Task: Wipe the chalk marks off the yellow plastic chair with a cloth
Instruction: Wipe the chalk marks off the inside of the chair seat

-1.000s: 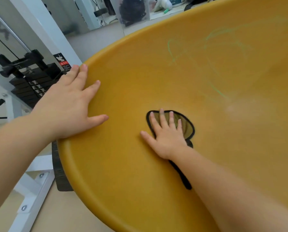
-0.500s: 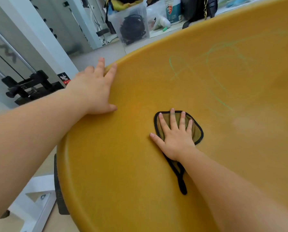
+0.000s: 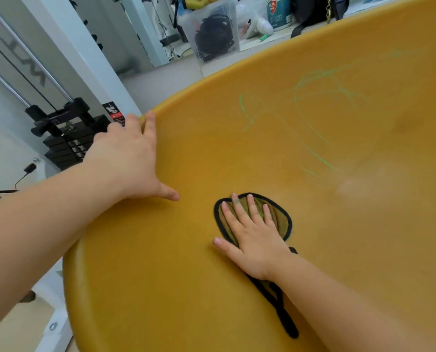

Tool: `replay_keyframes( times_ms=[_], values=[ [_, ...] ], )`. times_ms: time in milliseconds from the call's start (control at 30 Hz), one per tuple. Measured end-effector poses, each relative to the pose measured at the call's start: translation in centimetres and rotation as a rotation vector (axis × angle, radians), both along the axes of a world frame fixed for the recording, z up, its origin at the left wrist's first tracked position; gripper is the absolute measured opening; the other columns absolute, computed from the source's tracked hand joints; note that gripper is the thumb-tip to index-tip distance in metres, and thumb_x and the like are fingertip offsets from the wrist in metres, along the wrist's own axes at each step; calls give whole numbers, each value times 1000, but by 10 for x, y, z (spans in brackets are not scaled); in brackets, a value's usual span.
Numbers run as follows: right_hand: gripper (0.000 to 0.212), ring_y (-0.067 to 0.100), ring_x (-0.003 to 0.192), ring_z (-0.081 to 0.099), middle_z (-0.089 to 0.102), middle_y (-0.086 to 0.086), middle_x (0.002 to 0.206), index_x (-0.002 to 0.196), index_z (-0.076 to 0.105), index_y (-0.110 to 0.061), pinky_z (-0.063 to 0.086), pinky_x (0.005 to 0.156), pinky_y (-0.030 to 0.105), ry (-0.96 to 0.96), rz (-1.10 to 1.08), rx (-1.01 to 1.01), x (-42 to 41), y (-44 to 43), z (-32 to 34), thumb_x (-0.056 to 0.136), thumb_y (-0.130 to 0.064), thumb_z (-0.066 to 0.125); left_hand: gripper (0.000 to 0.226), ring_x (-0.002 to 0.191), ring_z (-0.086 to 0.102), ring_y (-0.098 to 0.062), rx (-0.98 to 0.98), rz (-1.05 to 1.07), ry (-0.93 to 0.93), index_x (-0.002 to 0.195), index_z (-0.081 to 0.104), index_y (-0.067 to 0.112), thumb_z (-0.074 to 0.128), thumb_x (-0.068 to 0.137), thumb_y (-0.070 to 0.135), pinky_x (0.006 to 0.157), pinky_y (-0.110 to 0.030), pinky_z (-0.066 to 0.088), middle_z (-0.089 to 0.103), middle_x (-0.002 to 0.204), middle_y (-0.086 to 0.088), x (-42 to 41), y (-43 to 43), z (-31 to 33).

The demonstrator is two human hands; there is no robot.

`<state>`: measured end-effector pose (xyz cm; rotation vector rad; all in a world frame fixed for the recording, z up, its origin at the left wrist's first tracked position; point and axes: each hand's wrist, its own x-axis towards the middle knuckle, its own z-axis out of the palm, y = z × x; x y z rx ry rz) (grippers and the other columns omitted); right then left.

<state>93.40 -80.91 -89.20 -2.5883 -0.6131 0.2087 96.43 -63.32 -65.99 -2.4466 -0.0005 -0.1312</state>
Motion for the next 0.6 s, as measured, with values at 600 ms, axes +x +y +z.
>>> replay_keyframes(
  times_ms=[600],
  values=[
    [92, 38, 150, -32, -38, 8, 162, 156, -26, -36, -15, 122, 60, 38, -518, -137, 41, -59, -20, 84, -88, -6, 139, 137, 33, -35, -73, -329, 100, 154, -8, 9, 59, 59, 86, 113, -44, 34, 17, 158, -14, 74, 1, 13]
  ],
)
